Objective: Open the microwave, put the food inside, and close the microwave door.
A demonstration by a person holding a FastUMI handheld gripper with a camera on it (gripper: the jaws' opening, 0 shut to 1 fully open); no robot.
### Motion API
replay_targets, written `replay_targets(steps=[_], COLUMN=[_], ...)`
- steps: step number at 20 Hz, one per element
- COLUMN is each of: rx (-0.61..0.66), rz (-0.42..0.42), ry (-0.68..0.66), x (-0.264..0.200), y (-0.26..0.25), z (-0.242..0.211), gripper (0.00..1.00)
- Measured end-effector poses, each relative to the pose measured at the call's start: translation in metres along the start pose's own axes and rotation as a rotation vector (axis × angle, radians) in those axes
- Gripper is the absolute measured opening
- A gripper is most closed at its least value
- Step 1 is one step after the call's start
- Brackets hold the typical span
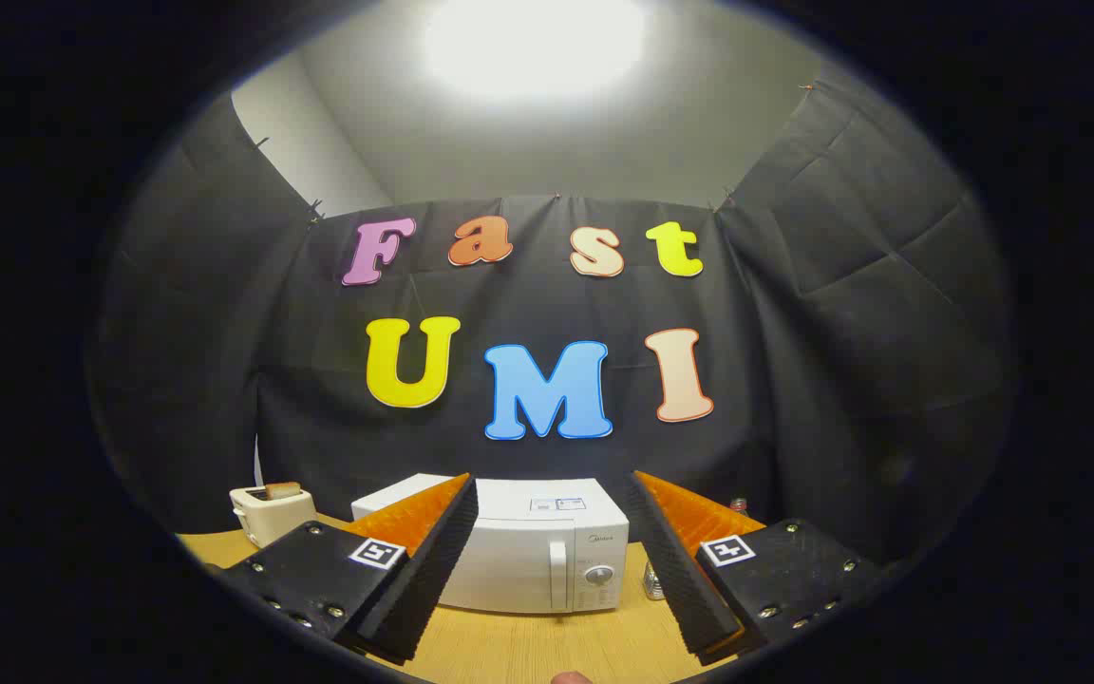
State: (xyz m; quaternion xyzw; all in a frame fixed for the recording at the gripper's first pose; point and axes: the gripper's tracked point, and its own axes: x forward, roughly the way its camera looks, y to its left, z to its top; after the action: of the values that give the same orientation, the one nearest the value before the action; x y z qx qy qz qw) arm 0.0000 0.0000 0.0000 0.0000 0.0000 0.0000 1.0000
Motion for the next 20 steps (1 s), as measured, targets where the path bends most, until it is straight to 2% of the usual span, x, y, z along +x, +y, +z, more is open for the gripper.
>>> replay_targets(steps=[16, 20], rx=[0.017, 0.058], rz=[0.014, 0.015], ry=[-0.003, 0.019], x=[-0.005, -0.004], y=[0.012, 0.012], z=[0.001, -0.005], gripper=[0.97, 0.97])
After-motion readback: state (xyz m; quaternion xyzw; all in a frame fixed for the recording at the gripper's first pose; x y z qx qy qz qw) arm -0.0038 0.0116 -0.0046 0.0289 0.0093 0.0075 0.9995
